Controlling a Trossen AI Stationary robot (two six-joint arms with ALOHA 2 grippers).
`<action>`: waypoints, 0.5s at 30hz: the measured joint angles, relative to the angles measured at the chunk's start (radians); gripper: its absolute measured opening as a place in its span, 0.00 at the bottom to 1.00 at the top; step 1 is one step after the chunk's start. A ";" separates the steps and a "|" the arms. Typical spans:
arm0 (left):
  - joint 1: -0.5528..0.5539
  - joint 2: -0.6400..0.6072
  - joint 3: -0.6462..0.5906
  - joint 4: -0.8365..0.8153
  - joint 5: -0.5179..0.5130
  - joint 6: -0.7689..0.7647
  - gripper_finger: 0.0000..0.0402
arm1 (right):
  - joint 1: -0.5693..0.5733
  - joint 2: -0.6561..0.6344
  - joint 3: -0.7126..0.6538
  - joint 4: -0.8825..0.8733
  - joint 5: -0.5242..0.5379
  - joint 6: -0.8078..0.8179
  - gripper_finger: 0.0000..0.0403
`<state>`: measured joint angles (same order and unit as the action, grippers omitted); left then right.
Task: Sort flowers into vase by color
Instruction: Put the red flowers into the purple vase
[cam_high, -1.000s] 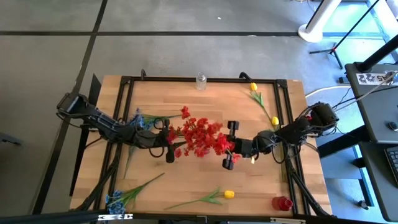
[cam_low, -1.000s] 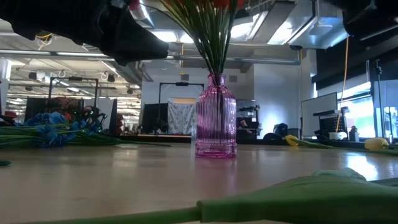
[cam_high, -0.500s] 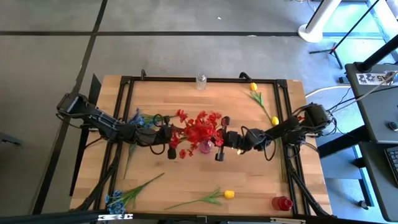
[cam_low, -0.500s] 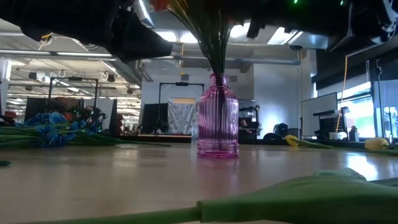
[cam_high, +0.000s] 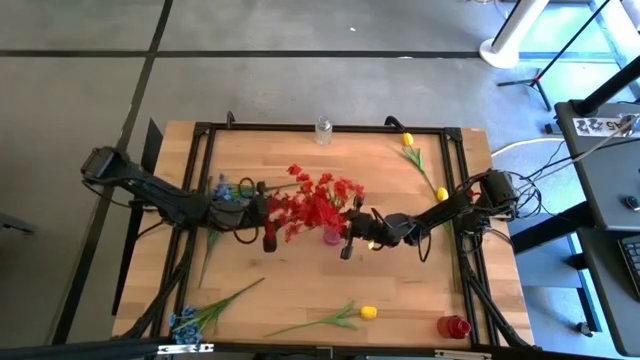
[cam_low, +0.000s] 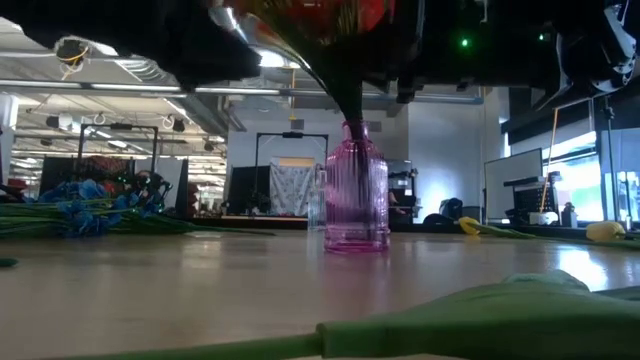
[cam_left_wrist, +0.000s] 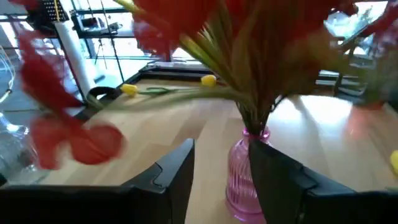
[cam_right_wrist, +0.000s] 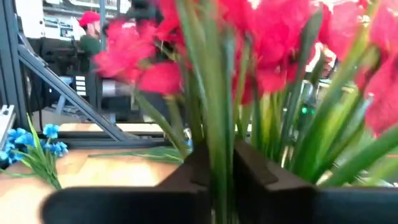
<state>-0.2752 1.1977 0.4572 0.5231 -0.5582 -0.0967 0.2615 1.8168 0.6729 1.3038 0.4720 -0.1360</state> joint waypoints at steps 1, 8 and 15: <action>0.000 -0.029 0.001 -0.025 0.001 -0.009 0.37 | 0.000 0.000 0.000 -0.006 0.001 -0.001 0.15; 0.000 -0.191 0.001 -0.280 -0.008 -0.139 0.37 | 0.000 -0.025 0.000 -0.046 0.024 0.000 0.43; 0.036 -0.268 0.001 -0.401 -0.011 -0.209 0.43 | 0.000 -0.129 0.000 -0.206 0.023 0.009 0.62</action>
<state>-0.2395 0.9298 0.4580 0.1224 -0.5691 -0.3056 0.2619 1.6875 0.6727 1.0974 0.4953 -0.1268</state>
